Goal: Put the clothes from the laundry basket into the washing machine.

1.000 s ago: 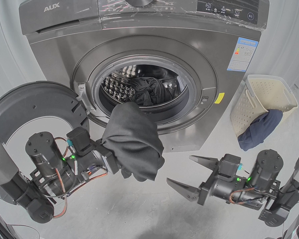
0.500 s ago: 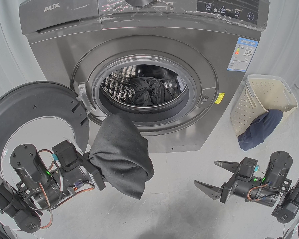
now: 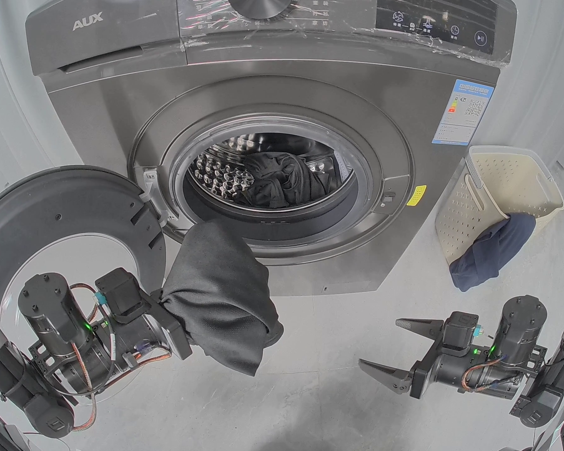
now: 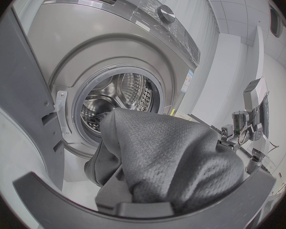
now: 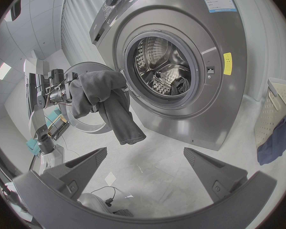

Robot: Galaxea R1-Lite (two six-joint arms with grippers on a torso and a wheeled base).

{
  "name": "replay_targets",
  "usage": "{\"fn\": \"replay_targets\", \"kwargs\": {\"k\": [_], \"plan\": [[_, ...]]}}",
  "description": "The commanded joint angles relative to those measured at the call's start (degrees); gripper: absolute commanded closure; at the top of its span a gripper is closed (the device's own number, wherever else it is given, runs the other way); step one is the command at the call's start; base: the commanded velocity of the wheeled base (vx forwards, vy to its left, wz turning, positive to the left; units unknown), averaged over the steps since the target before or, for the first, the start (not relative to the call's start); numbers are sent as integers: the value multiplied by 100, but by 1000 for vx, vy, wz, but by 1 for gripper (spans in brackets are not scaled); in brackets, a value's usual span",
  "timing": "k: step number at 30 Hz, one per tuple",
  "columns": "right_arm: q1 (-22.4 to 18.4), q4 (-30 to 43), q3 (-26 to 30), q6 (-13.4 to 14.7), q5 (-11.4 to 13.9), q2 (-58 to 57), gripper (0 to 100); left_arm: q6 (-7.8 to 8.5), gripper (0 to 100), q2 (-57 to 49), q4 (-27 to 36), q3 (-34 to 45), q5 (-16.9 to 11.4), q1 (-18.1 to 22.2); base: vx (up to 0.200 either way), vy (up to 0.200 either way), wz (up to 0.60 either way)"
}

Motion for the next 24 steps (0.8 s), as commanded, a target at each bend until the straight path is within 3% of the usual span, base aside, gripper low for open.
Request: {"fn": "replay_targets", "kwargs": {"k": [1, 2, 4, 9, 18, 21, 24], "plan": [[7, -2, -28, 2, -9, 41, 0, 42, 100, -1, 1, 13, 0, -22, 0, 0, 0], [7, -2, -54, 2, -18, 32, 0, 244, 100, 25, -8, 75, 0, -31, 0, 0, 0], [16, -2, -98, 2, -27, 6, 0, 341, 100, 34, -8, 83, 0, -31, 100, 0, 0], [16, -2, -107, 11, -36, -3, 0, 359, 100, 34, 1, 92, 0, -136, 200, 0, 0], [16, -2, -125, 11, -27, -3, 0, 350, 100, 52, 1, 101, 0, -172, 0, 0, 0], [51, -2, -125, 11, -36, -3, 0, 350, 100, 52, 1, 110, 0, -172, 200, 0, 0], [60, -2, -125, 11, -36, -3, 0, 359, 100, 52, 1, 127, 9, -172, 0, 0, 0]]}}
